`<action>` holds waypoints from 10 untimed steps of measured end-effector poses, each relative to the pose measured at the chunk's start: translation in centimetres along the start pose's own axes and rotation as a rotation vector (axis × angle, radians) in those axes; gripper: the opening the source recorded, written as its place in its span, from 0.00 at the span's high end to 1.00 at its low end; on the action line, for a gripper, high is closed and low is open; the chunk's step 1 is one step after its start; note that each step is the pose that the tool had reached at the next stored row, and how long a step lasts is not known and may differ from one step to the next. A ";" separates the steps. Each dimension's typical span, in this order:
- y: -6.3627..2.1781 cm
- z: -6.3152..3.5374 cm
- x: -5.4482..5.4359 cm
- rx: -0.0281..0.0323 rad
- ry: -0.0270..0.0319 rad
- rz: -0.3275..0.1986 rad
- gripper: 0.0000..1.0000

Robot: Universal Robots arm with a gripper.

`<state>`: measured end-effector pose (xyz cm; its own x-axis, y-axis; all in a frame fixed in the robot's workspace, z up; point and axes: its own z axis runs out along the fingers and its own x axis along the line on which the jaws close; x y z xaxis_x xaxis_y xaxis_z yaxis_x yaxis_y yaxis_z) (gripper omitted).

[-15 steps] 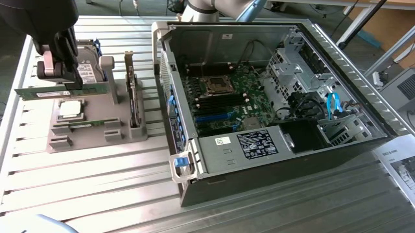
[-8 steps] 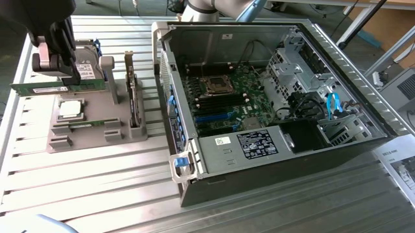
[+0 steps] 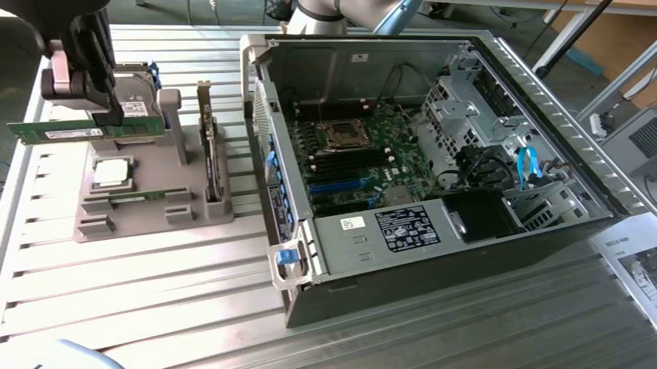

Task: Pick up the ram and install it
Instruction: 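Pick up the ram and move it above insertion slot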

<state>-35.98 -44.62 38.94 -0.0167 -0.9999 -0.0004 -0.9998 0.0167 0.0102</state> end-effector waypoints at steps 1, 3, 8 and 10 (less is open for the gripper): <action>0.00 -0.13 0.0 0.0000 0.0004 0.000 0.88; 0.01 -0.41 0.0 0.0000 0.0013 0.000 0.88; 0.01 -1.08 0.0 0.0001 0.0024 0.000 0.88; 0.01 -1.30 0.0 0.0001 0.0027 0.000 0.88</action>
<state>-35.98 -44.60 40.24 -0.0167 -0.9999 0.0023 -0.9998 0.0168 0.0101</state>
